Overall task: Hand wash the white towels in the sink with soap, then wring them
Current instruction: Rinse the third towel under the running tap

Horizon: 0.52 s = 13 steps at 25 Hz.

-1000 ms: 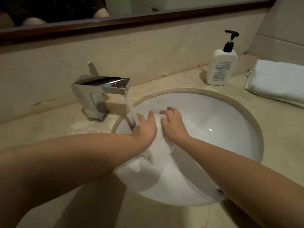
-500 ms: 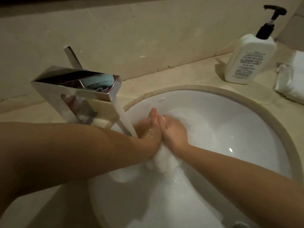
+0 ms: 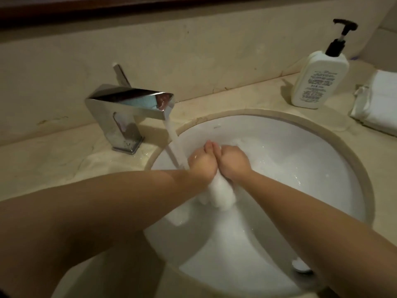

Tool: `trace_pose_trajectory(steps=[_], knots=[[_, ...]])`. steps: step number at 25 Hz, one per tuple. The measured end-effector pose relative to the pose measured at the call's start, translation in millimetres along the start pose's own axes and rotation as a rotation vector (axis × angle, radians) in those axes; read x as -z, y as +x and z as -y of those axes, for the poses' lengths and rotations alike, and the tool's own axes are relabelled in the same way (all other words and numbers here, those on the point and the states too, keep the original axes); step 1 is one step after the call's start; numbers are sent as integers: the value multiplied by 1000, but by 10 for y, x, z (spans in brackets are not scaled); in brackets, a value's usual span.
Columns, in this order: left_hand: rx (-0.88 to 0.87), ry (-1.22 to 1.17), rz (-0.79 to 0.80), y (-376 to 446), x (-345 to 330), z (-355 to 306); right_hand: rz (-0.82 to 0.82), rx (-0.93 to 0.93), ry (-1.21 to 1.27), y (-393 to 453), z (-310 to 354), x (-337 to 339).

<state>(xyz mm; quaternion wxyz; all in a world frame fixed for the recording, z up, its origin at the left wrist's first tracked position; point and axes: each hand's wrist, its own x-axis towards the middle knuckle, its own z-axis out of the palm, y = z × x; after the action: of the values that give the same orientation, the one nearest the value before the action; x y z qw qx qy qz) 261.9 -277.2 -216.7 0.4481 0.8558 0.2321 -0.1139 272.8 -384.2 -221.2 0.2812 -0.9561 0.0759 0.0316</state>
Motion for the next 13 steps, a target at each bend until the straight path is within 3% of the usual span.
trace_pose_trajectory(steps=[4,8,10,13], knots=[[-22,95,101,-167,85,56,-180,-93,118,-273,-61,141],[-49,-160,323,-298,243,-62,-321,-179,417,-436,79,266],[-182,-174,248,-309,300,-116,-300,-171,544,-455,128,319],[-393,22,30,-237,437,-117,-150,-161,659,-472,103,425]])
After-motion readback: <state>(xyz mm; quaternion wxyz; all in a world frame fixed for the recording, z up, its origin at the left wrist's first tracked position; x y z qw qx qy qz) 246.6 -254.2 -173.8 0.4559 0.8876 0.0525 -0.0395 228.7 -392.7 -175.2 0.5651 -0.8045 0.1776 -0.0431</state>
